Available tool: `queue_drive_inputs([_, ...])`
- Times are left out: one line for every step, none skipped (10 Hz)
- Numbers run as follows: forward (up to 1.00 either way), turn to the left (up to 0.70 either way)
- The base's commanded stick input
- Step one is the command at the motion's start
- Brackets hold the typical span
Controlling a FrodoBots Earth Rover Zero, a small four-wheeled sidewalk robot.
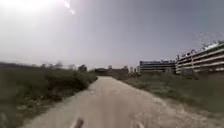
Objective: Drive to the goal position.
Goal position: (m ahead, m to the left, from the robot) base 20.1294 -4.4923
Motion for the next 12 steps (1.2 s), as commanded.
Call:
queue_drive_inputs([1.00,0.00])
queue_drive_inputs([1.00,0.00])
queue_drive_inputs([1.00,0.00])
queue_drive_inputs([1.00,0.00])
queue_drive_inputs([1.00,0.00])
queue_drive_inputs([1.00,0.00])
queue_drive_inputs([1.00,0.00])
queue_drive_inputs([1.00,-0.02])
queue_drive_inputs([1.00,-0.04])
queue_drive_inputs([1.00,-0.37])
queue_drive_inputs([1.00,-0.05])
queue_drive_inputs([1.00,0.00])
